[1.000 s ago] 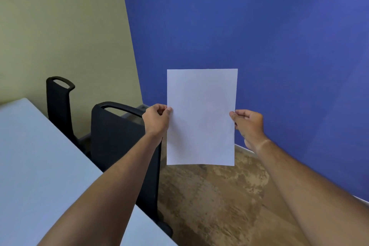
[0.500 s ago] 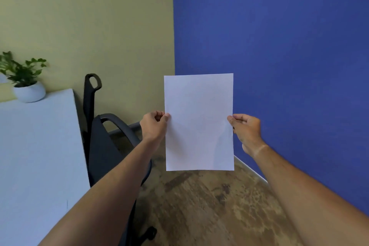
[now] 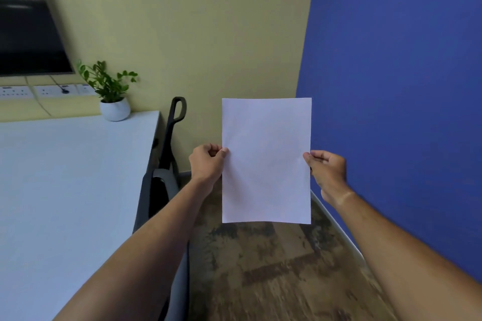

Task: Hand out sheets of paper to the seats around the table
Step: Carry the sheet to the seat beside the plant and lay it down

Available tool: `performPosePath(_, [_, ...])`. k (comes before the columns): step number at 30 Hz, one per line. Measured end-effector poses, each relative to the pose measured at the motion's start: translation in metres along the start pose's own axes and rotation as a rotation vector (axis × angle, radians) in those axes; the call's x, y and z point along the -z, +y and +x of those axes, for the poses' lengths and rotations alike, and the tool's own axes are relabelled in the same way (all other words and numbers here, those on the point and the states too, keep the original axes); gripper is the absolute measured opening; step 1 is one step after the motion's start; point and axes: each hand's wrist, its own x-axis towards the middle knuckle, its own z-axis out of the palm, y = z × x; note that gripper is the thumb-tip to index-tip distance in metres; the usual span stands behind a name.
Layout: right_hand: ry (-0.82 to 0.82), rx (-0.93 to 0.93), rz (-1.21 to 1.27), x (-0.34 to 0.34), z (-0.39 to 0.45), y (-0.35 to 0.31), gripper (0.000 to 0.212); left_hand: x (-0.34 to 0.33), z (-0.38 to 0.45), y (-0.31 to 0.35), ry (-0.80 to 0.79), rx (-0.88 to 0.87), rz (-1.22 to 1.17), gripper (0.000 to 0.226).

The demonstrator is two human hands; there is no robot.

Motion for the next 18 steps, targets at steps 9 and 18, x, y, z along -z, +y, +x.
performPosePath(9, [-0.200,-0.014,0.027,-0.148,0.132,0.003,0.017,0.014,0.139,-0.011,0.192,0.032,0.032,0.016])
performPosePath(18, [-0.441,-0.039,0.084,-0.289,0.207,0.008,0.006,0.054,0.237,-0.041,0.402,0.096,-0.004,0.013])
